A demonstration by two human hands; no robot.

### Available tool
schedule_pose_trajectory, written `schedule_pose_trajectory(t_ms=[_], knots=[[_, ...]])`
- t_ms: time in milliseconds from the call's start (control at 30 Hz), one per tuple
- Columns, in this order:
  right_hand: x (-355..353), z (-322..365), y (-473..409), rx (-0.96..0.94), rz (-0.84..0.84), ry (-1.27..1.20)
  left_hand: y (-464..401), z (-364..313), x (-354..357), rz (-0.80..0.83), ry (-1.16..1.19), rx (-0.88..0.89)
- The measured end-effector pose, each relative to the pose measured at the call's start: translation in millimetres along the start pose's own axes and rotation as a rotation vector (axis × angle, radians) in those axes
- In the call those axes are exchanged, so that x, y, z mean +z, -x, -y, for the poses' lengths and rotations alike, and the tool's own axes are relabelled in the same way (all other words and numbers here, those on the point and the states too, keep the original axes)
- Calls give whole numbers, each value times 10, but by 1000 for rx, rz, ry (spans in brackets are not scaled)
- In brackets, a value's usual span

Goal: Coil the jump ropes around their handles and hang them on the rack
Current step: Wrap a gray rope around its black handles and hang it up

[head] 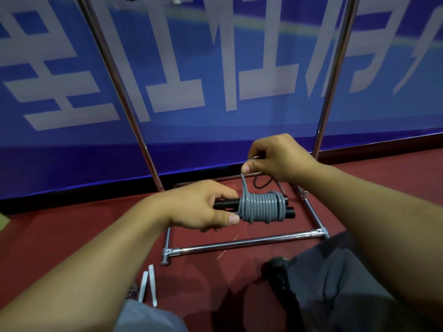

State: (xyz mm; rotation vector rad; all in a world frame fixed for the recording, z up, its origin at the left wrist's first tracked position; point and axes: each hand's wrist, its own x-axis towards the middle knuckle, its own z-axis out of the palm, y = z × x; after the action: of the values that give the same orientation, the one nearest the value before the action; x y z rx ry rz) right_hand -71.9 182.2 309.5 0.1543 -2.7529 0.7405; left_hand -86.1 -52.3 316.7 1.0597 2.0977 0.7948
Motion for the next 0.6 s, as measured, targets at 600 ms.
schedule_pose_trajectory(t_ms=[600], knots=[[47, 77, -6, 77, 93, -201, -90, -97, -6, -607, 485, 84]])
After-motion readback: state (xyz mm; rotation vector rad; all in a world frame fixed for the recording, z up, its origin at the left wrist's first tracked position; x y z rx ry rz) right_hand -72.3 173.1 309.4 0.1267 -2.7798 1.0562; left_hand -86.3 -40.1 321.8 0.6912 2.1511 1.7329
